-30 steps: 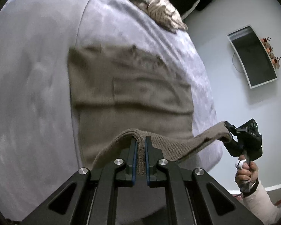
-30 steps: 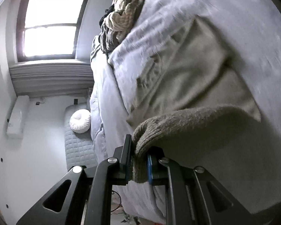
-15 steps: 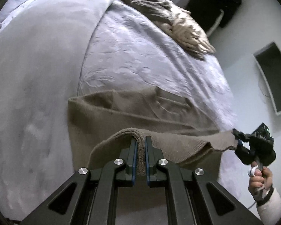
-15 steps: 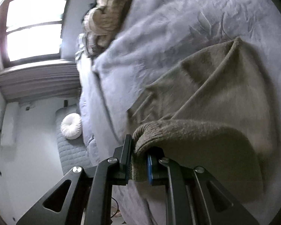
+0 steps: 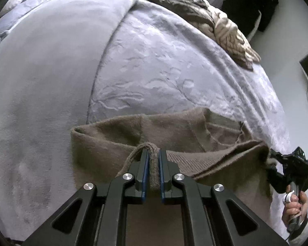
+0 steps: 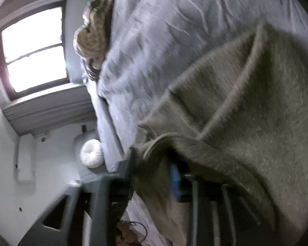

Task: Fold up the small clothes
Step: 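Lift the held hem with both tools and fold it toward the collar, then open both tools to release the hem onto the sweater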

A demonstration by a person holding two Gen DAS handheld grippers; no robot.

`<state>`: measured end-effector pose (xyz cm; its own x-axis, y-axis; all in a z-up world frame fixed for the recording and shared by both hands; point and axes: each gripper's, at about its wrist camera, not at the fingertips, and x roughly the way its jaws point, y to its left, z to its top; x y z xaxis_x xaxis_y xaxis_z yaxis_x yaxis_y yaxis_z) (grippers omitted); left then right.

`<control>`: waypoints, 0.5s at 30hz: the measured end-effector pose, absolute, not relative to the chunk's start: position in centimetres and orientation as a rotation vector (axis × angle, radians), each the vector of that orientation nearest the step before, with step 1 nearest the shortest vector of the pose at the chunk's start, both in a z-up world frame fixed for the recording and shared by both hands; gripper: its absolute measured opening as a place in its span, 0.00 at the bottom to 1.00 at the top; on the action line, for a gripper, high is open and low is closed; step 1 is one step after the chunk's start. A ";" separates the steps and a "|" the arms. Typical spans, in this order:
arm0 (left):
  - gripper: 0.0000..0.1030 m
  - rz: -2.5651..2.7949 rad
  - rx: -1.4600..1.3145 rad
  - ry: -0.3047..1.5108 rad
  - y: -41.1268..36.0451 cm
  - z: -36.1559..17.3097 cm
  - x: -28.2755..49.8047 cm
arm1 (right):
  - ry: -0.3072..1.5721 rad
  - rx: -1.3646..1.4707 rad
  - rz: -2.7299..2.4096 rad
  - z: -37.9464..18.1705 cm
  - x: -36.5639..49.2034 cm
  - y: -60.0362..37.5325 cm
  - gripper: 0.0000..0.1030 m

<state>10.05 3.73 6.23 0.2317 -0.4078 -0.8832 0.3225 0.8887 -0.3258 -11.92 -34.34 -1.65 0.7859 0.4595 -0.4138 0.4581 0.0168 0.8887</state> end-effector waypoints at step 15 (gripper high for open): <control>0.76 -0.428 0.070 1.211 1.2 4.1 9.8 | 1.030 1.008 -0.112 2.0 -7.2 -31.5 0.21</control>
